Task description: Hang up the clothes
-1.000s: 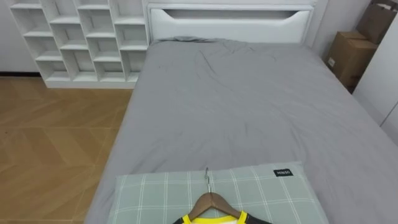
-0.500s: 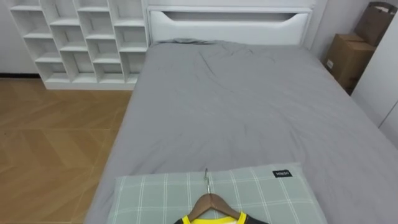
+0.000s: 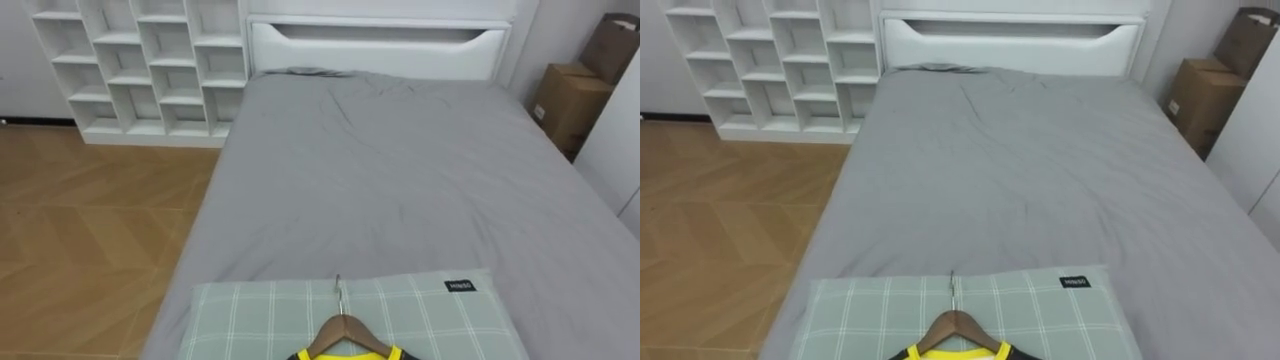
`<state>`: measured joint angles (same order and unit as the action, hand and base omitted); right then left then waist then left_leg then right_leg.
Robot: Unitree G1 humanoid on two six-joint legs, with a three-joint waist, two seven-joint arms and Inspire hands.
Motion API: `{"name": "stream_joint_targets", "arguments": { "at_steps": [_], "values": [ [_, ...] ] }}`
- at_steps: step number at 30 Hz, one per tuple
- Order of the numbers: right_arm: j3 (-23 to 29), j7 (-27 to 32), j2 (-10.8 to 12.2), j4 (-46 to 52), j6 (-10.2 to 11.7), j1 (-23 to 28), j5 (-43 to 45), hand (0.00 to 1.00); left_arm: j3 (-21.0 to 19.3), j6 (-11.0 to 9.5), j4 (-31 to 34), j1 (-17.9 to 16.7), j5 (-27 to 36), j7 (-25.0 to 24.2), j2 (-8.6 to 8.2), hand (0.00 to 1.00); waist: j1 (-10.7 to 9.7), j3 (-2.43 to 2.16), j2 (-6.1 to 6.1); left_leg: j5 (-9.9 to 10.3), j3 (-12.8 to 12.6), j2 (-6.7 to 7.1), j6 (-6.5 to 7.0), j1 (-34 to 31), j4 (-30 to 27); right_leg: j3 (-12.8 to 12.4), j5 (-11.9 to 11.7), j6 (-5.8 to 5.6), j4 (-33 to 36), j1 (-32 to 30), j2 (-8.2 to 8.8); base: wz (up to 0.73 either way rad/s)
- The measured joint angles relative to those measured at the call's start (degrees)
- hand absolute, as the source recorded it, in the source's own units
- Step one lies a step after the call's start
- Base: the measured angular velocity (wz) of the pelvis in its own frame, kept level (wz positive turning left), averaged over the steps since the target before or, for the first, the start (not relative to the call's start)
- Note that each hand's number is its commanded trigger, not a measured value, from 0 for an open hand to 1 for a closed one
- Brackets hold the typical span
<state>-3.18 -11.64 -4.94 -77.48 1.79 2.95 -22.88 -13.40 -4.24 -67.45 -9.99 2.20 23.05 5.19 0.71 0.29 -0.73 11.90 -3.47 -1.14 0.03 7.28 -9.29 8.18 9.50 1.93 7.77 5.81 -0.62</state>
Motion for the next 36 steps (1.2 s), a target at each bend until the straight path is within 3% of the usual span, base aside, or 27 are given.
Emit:
{"name": "stream_joint_targets", "arguments": {
  "at_steps": [8,14,20,26,36],
  "values": [
    [-0.61,2.48,-0.26,-0.08,-0.01,-0.14,-0.48,0.0,0.66,-3.54,7.43,-0.84,-5.73,18.55,0.94,0.0,0.08,-0.07,0.12,0.0,1.4,0.12,0.01,0.14,0.55,1.21,-0.01,-0.01,0.12,0.23,0.14,0.06],
    [-1.23,3.41,-0.38,0.11,0.01,-0.77,0.73,0.0,2.19,-3.98,9.16,-0.81,-14.23,25.51,1.13,0.0,-0.5,-0.15,0.17,0.01,2.14,0.27,0.02,-0.02,0.57,1.71,-0.02,-0.02,-0.02,0.33,0.2,0.04],
    [-1.95,3.33,-0.61,0.18,0.03,-0.71,0.17,0.0,7.72,-4.49,16.65,-0.5,-21.98,27.57,1.61,0.0,-0.83,-0.22,0.16,0.0,2.92,0.54,0.04,-0.69,-0.08,2.18,-0.06,-0.1,-0.02,0.35,0.44,0.07],
    [-2.37,2.84,-1.43,0.7,0.07,-1.02,0.23,0.0,10.83,-4.54,18.15,1.99,-30.79,28.3,3.06,0.0,-2.5,-0.3,0.45,-0.02,2.53,0.54,0.05,-0.63,-0.22,1.9,-0.1,-0.15,0.16,0.32,0.45,-0.03],
    [-2.35,2.79,-2.08,0.61,0.06,-1.78,0.63,0.0,14.44,-4.52,19.76,2.4,-36.43,29.22,3.3,0.0,-3.73,-0.21,0.65,-0.02,1.97,0.53,0.06,-0.53,-0.06,1.22,-0.13,-0.18,0.42,0.2,0.47,-0.04]
  ]
}}
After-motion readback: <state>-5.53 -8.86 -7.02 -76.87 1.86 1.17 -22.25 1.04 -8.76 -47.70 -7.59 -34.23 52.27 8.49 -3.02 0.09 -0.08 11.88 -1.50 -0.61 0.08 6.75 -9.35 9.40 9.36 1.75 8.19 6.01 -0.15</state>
